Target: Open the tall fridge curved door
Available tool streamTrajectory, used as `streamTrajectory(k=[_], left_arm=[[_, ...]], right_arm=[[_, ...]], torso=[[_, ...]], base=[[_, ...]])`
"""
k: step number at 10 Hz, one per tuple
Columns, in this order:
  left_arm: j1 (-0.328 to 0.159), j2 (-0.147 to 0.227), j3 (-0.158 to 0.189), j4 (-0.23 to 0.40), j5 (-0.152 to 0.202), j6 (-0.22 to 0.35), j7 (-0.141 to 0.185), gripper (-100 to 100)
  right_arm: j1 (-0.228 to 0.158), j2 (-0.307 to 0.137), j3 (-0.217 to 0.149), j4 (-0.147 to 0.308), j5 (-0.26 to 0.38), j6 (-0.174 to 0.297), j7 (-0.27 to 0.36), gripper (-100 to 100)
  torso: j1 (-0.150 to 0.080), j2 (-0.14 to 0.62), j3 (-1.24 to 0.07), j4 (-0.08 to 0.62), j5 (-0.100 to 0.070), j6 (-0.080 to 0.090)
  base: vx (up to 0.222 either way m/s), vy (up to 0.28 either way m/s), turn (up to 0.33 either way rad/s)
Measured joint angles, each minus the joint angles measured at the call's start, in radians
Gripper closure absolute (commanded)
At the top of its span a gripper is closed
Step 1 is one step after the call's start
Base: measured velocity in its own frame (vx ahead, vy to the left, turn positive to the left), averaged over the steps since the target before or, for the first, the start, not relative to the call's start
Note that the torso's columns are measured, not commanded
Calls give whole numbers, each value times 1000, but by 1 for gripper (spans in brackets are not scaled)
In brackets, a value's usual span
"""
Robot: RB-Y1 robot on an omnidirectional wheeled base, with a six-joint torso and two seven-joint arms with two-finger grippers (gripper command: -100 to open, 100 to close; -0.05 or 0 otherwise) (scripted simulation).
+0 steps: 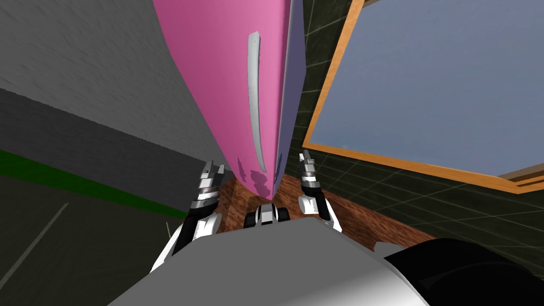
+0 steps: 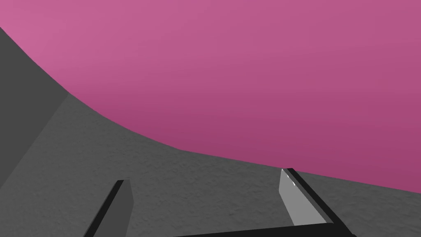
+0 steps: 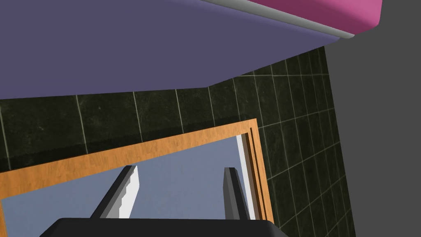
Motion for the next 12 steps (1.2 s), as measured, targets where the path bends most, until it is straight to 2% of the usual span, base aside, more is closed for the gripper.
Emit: streamTrajectory(k=[12], left_arm=[[-108, 20, 12, 317, 21, -162, -80, -100]], right_arm=[[0, 0, 0, 0, 0, 0, 0, 0]], torso=[[1, 1, 0, 0, 0, 0]], base=[[19, -92, 26]])
